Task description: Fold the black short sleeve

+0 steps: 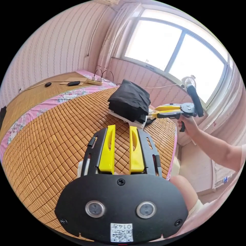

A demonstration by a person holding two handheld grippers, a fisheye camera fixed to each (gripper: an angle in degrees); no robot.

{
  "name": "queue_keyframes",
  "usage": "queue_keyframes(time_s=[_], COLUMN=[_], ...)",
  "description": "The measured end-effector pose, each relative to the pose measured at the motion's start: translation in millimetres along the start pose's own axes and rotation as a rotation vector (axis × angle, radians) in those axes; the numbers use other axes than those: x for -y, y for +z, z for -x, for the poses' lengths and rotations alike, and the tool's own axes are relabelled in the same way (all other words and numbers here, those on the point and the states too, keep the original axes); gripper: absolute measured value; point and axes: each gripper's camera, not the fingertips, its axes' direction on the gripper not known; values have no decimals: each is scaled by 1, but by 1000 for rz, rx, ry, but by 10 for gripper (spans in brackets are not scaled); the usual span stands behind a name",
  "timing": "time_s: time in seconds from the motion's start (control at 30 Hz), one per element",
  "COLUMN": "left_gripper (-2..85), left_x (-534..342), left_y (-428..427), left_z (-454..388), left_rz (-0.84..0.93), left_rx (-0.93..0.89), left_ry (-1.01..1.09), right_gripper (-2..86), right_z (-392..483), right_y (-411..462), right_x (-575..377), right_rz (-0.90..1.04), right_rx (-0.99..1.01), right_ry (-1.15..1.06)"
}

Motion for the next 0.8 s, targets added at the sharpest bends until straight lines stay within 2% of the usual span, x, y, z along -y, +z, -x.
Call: queue_keyframes(time_s=[0.17,0.27,0.43,0.57,0.73,0.8], left_gripper=[132,131,51,2,-9,-9], left_x=[78,106,135,139,113,94], left_y=[76,115,154,148,100,72], left_z=[12,20,20,31,39,40], left_rz=[50,88,164,163,110,78], left_rx=[-94,-152,-243,-361,-482,-466], left_ry=[-148,-264,-313,-368,-434,-431], right_gripper=[69,34,8,4,2,1], right_z=[-24,-37,-38,-38,-7,9], right_y=[65,91,98,87,66,61], right_x=[-15,-33,-70,-86,-87,-81], right_rz=[33,1,-143,-243,-345,-362], right_rx=[-7,73,104,165,294,334], right_ry=[84,129,91,56,-46,-80])
